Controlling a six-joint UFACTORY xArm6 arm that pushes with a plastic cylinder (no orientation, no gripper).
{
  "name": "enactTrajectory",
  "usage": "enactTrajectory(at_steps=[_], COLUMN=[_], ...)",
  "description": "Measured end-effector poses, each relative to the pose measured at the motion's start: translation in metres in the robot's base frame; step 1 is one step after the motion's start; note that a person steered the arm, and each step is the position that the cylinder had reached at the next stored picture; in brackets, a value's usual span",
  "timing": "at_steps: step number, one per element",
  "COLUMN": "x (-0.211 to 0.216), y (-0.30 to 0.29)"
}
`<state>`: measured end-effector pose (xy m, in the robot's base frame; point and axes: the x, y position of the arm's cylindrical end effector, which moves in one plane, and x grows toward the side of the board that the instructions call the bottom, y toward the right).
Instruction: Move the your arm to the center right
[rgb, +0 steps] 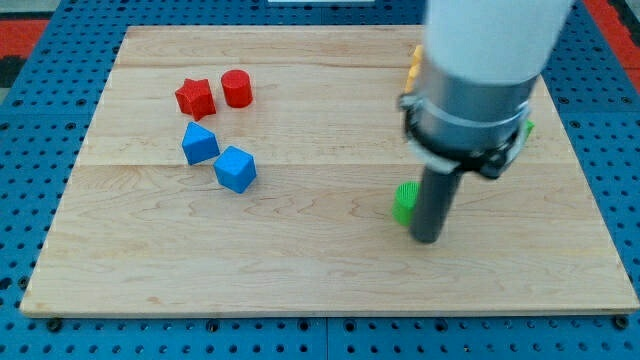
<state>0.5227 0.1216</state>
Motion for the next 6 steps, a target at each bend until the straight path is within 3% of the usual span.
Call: enactTrajectory(at_steps=[1,2,3,4,5,6], x=[-0.053,-0.063,-0.047,-0.075,-0.119,-0.114], y=[0.012,0.035,0.123,0.195,0.186,0.139])
